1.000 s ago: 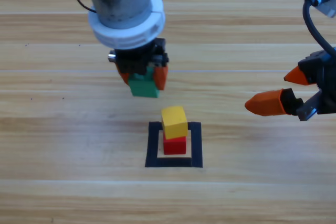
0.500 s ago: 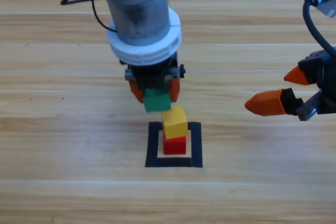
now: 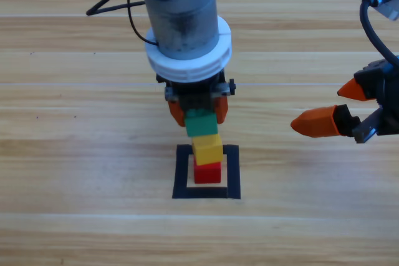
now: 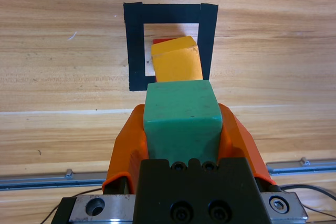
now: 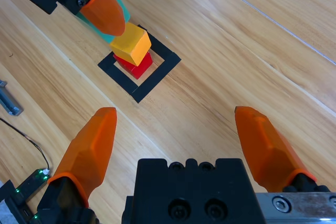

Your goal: Stack the blocks in the rectangular block: red at the bottom, yellow in the middle, green on top

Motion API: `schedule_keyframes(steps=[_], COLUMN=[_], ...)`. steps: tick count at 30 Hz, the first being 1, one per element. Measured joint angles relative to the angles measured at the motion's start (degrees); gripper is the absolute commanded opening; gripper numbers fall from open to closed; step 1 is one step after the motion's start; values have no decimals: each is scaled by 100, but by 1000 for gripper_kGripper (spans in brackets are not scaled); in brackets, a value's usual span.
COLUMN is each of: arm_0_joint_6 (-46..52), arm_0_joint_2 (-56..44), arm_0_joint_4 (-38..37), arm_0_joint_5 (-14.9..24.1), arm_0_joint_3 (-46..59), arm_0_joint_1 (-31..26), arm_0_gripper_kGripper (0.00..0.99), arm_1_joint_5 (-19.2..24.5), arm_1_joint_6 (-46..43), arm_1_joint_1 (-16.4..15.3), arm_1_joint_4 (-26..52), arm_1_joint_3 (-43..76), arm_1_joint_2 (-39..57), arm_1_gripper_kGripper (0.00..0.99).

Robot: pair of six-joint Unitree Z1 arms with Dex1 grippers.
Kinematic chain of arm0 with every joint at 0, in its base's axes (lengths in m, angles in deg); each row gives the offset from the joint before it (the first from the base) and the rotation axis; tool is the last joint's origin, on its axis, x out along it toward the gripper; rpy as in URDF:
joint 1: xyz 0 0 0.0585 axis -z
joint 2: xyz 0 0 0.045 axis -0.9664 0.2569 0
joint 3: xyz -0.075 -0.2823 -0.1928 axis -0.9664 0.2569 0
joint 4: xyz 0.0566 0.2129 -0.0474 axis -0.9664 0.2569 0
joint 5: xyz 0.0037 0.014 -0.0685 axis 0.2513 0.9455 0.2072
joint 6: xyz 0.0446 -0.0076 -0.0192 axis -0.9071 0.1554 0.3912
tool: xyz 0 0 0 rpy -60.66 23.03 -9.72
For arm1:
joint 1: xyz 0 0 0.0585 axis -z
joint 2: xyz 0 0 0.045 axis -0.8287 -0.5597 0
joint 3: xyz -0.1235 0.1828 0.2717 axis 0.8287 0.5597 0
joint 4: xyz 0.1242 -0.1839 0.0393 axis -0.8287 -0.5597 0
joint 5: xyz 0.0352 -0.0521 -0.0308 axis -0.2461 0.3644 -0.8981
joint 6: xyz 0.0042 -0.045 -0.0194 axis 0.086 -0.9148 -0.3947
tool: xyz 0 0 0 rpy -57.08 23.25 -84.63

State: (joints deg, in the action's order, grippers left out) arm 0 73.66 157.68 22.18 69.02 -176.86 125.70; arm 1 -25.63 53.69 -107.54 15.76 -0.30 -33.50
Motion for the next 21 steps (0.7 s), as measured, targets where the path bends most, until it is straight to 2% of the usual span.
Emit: schedule_keyframes(steps=[21], arm_0_joint_6=[-196], arm_0_joint_2=[238], arm_0_joint_4=[1], arm_0_joint_5=[2], arm_0_joint_3=[-82], arm_0_joint_1=[0], arm_0_gripper_kGripper=[123], arm_1_joint_5=[0], arm_1_joint_6=[0], arm_1_joint_1=[0], arm_1_joint_4=[0], arm_1_joint_3=[0], arm_1_joint_2=[0], arm_1_gripper_kGripper=[986])
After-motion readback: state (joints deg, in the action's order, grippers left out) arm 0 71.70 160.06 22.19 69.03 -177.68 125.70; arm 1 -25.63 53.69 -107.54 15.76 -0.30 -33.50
